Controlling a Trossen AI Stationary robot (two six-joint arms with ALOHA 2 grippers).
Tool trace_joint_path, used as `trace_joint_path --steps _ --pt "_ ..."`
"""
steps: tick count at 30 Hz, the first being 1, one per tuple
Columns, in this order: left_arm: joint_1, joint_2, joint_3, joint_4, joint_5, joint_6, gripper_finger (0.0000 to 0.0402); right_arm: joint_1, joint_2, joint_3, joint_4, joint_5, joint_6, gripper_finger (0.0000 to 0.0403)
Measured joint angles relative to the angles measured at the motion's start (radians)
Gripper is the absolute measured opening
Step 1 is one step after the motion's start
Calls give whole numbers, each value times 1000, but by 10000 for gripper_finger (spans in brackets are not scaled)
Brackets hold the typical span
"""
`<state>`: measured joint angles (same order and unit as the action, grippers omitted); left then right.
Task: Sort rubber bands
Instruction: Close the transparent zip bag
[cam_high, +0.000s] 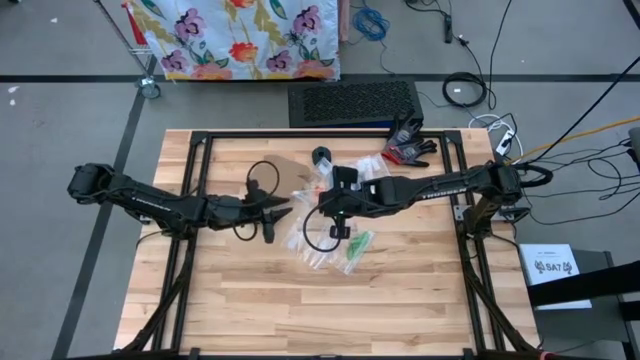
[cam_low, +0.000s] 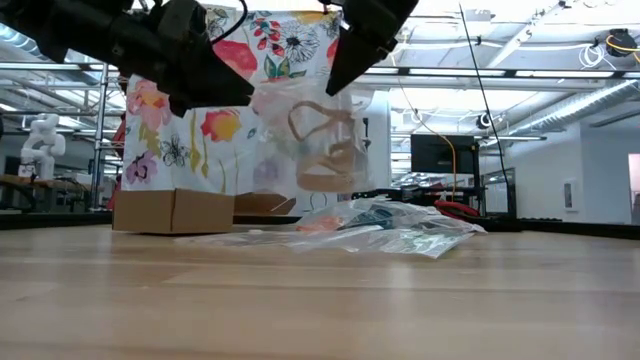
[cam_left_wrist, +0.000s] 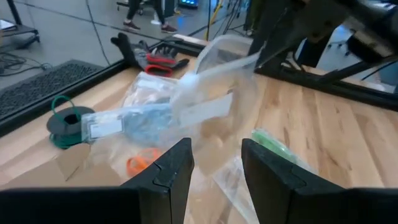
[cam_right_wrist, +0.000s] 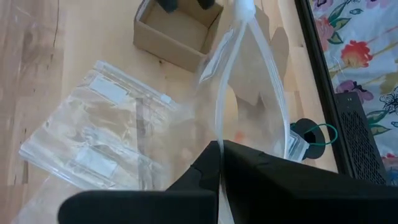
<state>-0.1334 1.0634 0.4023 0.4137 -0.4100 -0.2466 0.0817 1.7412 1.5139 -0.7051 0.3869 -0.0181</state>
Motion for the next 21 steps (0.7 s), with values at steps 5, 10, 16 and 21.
trace_joint_path --steps 5,10,16,21 --pt "2 0 0 -5 -25 14 141 19 0 0 33 0 -11 0" --pt "2 0 0 -4 -28 51 141 40 0 0 41 -1 -20 0" --pt "2 0 0 -4 -43 93 141 54 1 0 42 0 -20 0" --pt "2 0 0 -1 28 99 141 59 2 0 74 2 -40 0"
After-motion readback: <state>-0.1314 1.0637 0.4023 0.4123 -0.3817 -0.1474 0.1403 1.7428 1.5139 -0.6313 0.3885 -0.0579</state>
